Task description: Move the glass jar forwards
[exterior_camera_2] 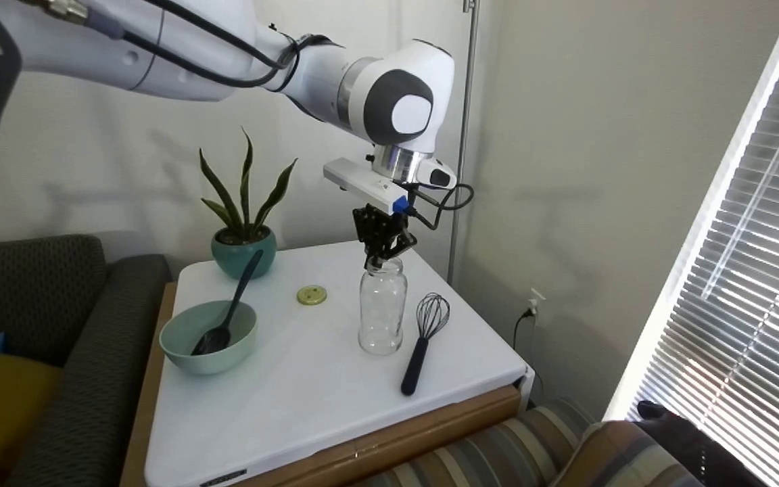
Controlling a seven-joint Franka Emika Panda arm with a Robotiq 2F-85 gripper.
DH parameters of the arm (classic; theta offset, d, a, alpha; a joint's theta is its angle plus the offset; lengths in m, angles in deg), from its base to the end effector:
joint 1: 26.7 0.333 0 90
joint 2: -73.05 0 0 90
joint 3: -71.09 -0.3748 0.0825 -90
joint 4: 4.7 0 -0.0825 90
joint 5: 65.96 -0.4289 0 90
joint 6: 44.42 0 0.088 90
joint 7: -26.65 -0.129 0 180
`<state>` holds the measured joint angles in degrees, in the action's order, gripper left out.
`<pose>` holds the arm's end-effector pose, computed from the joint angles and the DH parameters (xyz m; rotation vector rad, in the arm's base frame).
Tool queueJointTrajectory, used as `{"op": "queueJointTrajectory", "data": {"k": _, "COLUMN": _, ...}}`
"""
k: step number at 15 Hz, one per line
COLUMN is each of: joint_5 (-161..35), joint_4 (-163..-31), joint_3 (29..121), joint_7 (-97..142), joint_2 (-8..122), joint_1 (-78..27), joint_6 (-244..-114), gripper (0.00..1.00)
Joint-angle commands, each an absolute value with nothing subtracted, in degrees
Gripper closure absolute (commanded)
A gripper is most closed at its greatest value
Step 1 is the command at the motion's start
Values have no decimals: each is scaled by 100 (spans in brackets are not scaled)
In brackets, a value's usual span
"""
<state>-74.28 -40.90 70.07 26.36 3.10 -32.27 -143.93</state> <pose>0.8861 -0.0625 0.2071 -2.9680 0.1896 0.1626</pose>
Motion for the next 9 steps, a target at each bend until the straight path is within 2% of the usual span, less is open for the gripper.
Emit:
{"op": "queueJointTrajectory", "data": {"k": 1, "joint_5": -7586, "joint_4": -4039, "joint_3": 6924, "joint_7": 2423, "joint_2": 214, "joint_1": -3297, "joint_6": -14444, "gripper": 97}}
{"op": "queueJointTrajectory", "data": {"k": 8, "joint_5": -7501, "joint_4": -4037, "joint_3": 7005, "joint_7": 2226, "joint_2": 143, "joint_1": -3269, "joint_6": -14528, "gripper": 97}}
{"op": "queueJointTrajectory", "data": {"k": 9, "joint_5": -7461, "joint_4": -4046, "joint_3": 7034, "joint_7": 2212, "joint_2": 154, "joint_1": -3237, "joint_6": -14549, "gripper": 64}}
